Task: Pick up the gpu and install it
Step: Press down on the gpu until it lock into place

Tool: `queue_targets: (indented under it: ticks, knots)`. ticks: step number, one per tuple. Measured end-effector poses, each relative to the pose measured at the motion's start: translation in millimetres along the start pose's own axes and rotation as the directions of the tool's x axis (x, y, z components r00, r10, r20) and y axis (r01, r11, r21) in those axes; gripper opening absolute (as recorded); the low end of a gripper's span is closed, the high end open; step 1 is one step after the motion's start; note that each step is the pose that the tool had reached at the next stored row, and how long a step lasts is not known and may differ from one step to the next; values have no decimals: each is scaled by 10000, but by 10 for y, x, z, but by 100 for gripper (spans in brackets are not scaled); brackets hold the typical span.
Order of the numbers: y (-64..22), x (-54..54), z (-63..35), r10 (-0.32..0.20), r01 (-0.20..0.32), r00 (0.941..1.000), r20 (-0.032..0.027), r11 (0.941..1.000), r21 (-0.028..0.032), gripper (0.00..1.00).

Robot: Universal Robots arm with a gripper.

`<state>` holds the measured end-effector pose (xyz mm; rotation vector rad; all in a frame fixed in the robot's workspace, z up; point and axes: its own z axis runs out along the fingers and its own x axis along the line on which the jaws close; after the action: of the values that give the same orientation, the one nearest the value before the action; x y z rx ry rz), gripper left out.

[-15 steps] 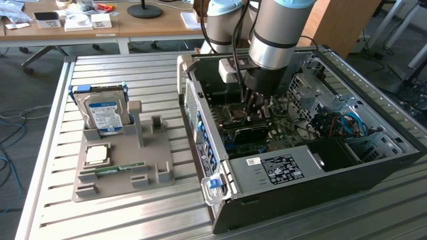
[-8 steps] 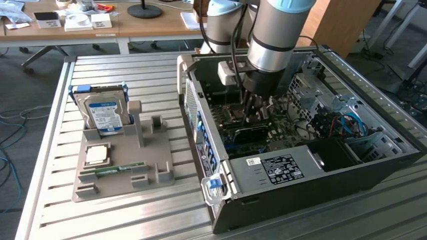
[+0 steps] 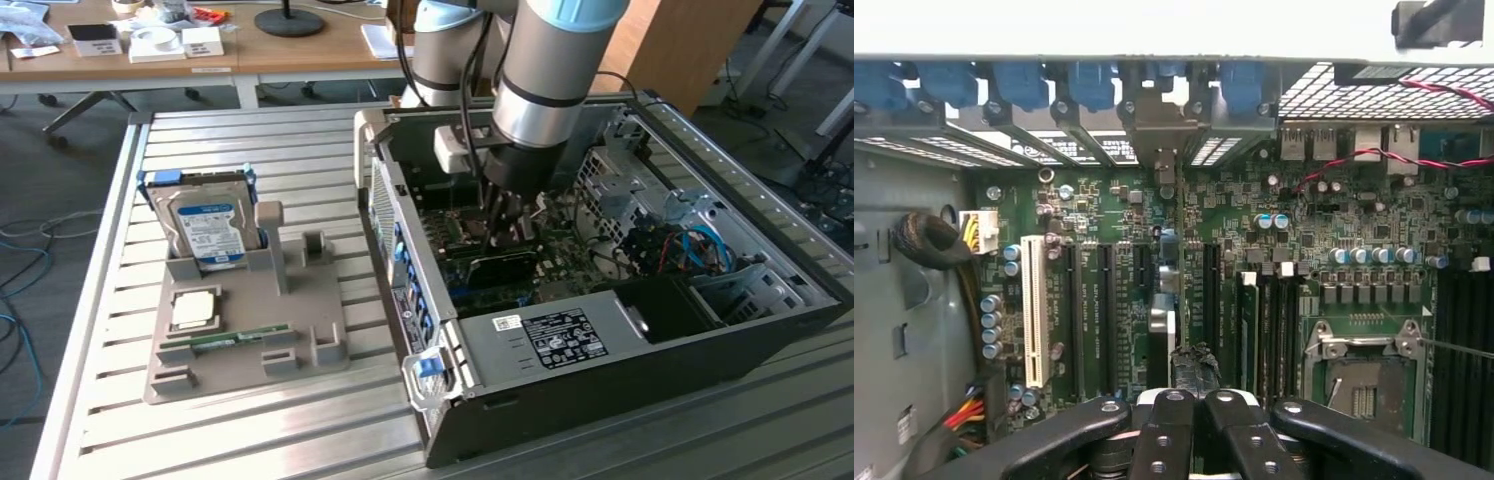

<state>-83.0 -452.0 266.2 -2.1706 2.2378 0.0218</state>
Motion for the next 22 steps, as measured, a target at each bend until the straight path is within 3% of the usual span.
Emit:
queue_targets:
  ticks: [22]
  knots:
    - [0, 8, 20, 1, -1, 10000, 0, 10000, 0, 11]
